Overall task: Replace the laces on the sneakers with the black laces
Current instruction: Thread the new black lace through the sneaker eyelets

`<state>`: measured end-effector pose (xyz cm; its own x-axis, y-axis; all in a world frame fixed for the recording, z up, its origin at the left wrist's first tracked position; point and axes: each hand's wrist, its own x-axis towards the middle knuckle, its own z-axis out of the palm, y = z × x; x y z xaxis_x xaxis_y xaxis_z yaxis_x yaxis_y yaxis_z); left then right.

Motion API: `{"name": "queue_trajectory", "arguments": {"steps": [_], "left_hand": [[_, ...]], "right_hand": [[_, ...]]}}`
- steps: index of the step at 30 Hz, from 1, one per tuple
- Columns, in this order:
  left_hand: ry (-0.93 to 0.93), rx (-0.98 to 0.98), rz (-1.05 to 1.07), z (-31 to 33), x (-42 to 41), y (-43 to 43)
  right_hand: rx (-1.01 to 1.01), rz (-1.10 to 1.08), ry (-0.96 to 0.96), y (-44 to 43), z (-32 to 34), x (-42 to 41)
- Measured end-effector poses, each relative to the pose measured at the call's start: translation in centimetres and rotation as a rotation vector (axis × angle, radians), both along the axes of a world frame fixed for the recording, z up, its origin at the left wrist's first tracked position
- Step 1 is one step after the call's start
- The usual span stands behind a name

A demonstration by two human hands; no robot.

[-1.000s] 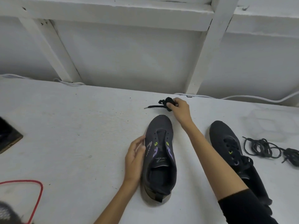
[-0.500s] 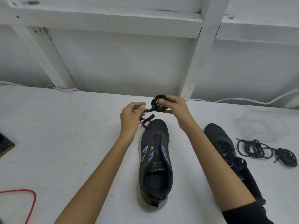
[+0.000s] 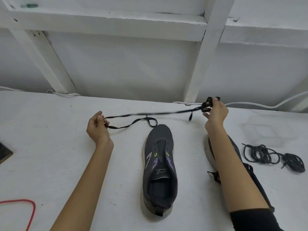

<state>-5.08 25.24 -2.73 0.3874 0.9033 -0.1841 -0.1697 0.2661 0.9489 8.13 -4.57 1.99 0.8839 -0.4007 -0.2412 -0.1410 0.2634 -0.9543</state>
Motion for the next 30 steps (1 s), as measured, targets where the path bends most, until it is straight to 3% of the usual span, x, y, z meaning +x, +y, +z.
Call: {"name": "queue_trajectory", "arguments": {"steps": [4,8,13,17,23,27,30], "left_hand": [[0.103,0.044,0.064,-1.5,-0.5,0.6],[0.241,0.123,-0.08,-2.4,-0.8,0.3],[0.377,0.442,-0.253,-3.7,-1.5,-0.6],[0.424,0.802,-0.302,-5.4,-2.2,-1.2],[0.622,0.939,-0.208,-5.4,-1.9,-1.7],[0.507,1.174,-0.294,-4.9,-1.2,-2.4],[0.368,1.252,-0.651,-4.3,0.2,-3.0]], "right_hand": [[-0.035,-0.103,0.004,-0.6,-0.9,0.5],[-0.107,0.017,0.07,-1.0,-1.9,0.6],[-0.316,0.132,0.098,-0.8,-3.1,0.8],[-0.563,0.121,0.056,-0.4,-4.0,0.6],[-0.983,0.091,-0.129,0.5,-5.3,-0.3],[-1.149,0.469,-0.192,0.9,-7.2,-0.4],[-1.263,0.588,-0.182,1.5,-8.1,-0.5]]}}
